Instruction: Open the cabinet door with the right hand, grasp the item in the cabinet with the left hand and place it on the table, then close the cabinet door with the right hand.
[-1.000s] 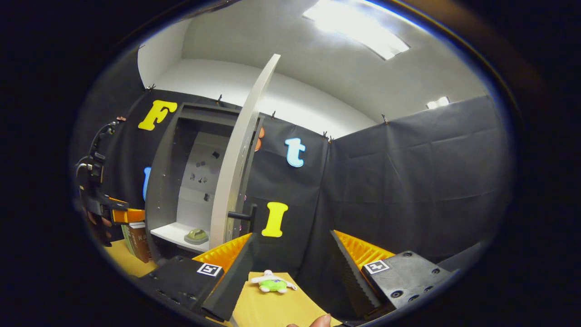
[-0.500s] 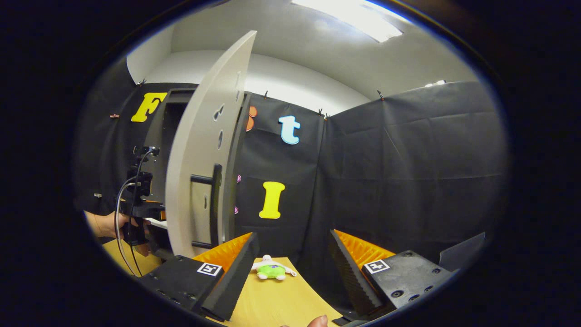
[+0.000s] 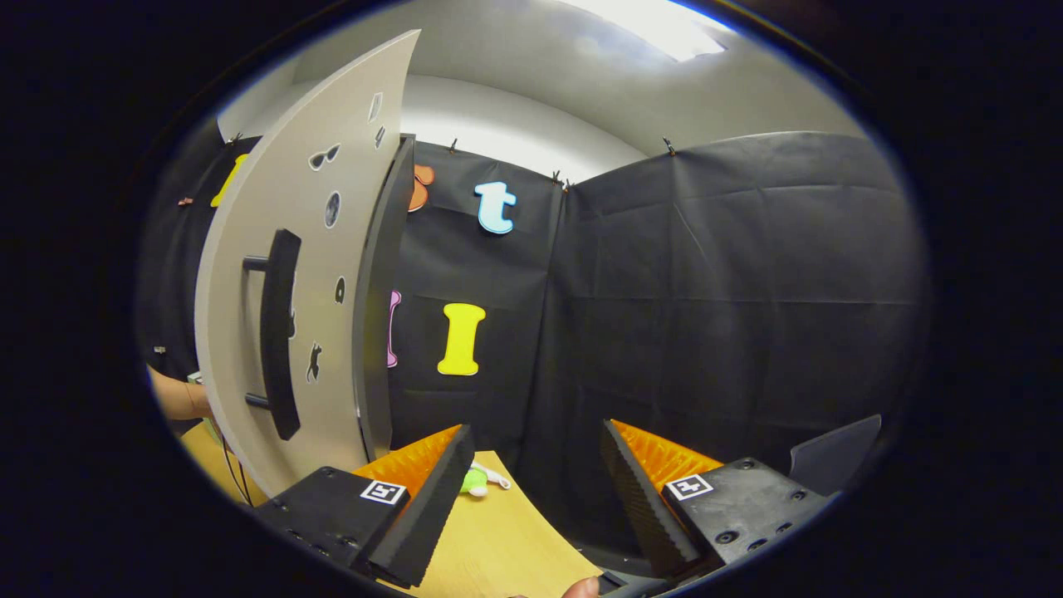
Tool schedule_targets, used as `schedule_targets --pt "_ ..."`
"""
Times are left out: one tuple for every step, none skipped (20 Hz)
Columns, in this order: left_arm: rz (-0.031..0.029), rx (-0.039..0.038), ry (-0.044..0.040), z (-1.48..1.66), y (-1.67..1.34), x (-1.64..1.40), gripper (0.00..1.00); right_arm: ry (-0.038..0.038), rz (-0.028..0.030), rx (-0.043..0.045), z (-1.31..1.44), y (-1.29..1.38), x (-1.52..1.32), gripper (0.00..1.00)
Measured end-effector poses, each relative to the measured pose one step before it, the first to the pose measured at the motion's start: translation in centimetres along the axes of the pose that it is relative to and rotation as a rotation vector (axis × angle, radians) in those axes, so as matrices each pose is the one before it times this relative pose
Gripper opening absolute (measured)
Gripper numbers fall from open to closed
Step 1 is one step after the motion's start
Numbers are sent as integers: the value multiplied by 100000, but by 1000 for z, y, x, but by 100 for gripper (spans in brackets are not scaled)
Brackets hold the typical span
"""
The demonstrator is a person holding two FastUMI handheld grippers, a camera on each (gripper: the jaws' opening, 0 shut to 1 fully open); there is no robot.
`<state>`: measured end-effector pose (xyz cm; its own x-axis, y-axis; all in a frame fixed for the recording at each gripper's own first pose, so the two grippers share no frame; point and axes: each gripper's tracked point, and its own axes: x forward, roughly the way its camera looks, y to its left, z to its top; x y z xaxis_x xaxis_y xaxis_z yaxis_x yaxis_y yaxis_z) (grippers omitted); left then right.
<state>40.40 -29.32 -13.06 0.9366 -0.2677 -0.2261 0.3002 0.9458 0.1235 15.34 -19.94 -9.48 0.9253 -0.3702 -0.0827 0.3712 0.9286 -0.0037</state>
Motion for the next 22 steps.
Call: schedule_targets --pt "927 1513 76 -144 110 528 75 694 -359 455 -240 -259 313 97" --pt "193 512 -579 133 -171 264 71 536 -43 643 -212 -27 289 97" --pt "-133 474 -1286 375 -215 111 69 480 82 464 -203 -55 257 94" --pt "1320 811 -925 304 206 45 66 132 -159 238 -168 -165 104 97" --pt "1512 522 -240 -2 338 49 53 -34 -77 104 22 68 -8 94" --pt "702 -518 453 104 -16 -401 45 28 -190 105 -75 -64 158 97" --pt "-288 -341 422 -323 -75 368 37 114 147 147 -49 49 64 97" --pt "-1231 422 717 -48 -64 -21 37 62 243 134 12 107 51 97" --pt "-1604 -246 -332 158 -92 -205 36 -103 434 -138 31 60 -94 97" --pt "-1857 -1143 -690 235 -128 -177 35 -211 322 -421 35 -26 -110 97" --pt "-1291 -1148 -941 243 -22 -275 33 -223 368 -569 23 100 -34 97" --pt "163 -386 -1016 379 254 -272 30 -91 257 -489 -4 89 12 97" --pt "596 10 -862 243 421 -267 29 87 362 -228 13 43 -55 97" --pt "544 54 -697 330 230 -329 29 81 334 -100 6 118 -10 97" --pt "-462 -240 -310 184 33 -364 27 -74 334 -18 27 19 -41 97" --pt "-209 147 -513 211 77 -297 29 -184 320 82 43 39 -42 97" --pt "-415 407 467 -11 146 -138 27 -27 501 147 3 162 -46 97" --pt "226 633 1298 -296 221 -99 27 -143 511 236 77 270 51 97" --pt "-115 145 1459 -466 92 50 26 -120 459 169 61 284 28 97" --pt "-162 -538 971 -243 81 -79 25 -383 529 63 84 488 147 97" --pt "-348 -992 -311 70 0 -128 24 -337 443 -198 104 228 -17 97" --pt "-651 -1127 -594 218 -90 -190 22 -265 355 -258 53 89 -23 97"
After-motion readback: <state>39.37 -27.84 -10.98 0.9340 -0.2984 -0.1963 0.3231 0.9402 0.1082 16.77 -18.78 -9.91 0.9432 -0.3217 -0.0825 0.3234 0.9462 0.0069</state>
